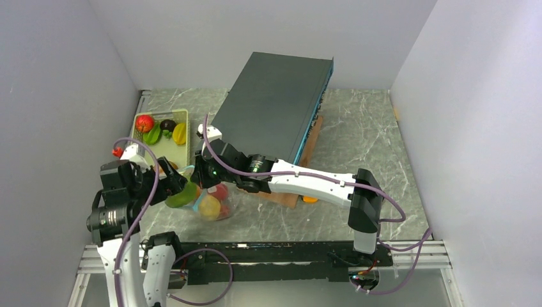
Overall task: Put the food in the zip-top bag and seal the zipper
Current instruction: Place the fake vegetable in the zipper food storage bag, then adjust the zipper food storage bag at the center of the board.
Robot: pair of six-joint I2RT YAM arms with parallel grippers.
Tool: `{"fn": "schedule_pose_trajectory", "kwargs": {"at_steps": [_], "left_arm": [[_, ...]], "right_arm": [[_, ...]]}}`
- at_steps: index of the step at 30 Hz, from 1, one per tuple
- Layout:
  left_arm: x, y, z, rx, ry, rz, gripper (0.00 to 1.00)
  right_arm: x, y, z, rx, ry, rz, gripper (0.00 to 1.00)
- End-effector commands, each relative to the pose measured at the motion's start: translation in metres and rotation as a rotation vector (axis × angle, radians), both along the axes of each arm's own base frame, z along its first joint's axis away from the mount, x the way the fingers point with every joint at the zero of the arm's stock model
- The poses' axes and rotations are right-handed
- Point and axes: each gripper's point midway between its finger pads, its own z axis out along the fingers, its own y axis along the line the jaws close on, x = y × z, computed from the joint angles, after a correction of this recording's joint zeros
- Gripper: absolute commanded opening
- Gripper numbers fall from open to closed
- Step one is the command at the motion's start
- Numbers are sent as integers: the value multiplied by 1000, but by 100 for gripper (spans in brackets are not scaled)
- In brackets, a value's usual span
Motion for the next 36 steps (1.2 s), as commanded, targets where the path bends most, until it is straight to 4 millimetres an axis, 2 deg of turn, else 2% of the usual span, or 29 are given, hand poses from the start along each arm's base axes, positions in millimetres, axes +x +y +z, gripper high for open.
{"fn": "schedule_pose_trajectory", "kwargs": {"at_steps": [1, 4, 7, 9, 12, 14, 15, 19, 20, 23, 27, 32, 36], "left_arm": [[-6, 13, 21, 64, -91, 76, 100], [-20, 27, 15, 97, -81, 191, 98], [-34, 38, 10, 95, -95, 312, 86], [-45, 47, 9, 86, -117, 420, 73], [-51, 46, 2, 26, -184, 484, 60], [-54, 41, -9, -34, -195, 510, 49], [-54, 37, -14, -63, -198, 510, 47], [-62, 28, -41, -158, -139, 553, 58], [-65, 28, -46, -171, -123, 577, 57], [-76, 33, -60, -200, -84, 678, 42], [-68, 32, -67, -241, -116, 684, 36], [-52, 25, -76, -289, -109, 652, 33], [-44, 27, -81, -290, -110, 657, 34]], "right_arm": [[16, -2, 34, 82, -25, -43, 0], [15, -2, 32, 78, -21, -37, 0], [15, -3, 33, 82, -21, -39, 0], [15, -3, 35, 85, -24, -40, 0], [15, -4, 36, 87, -26, -41, 0], [15, -4, 36, 89, -25, -42, 0], [15, -4, 37, 90, -23, -41, 0], [14, -6, 37, 94, -20, -42, 0], [14, -6, 38, 98, -21, -42, 0], [13, -6, 38, 99, -19, -44, 0], [13, -6, 38, 102, -15, -42, 0], [13, -6, 40, 104, -16, -42, 0], [14, -6, 39, 103, -15, -42, 0]]}}
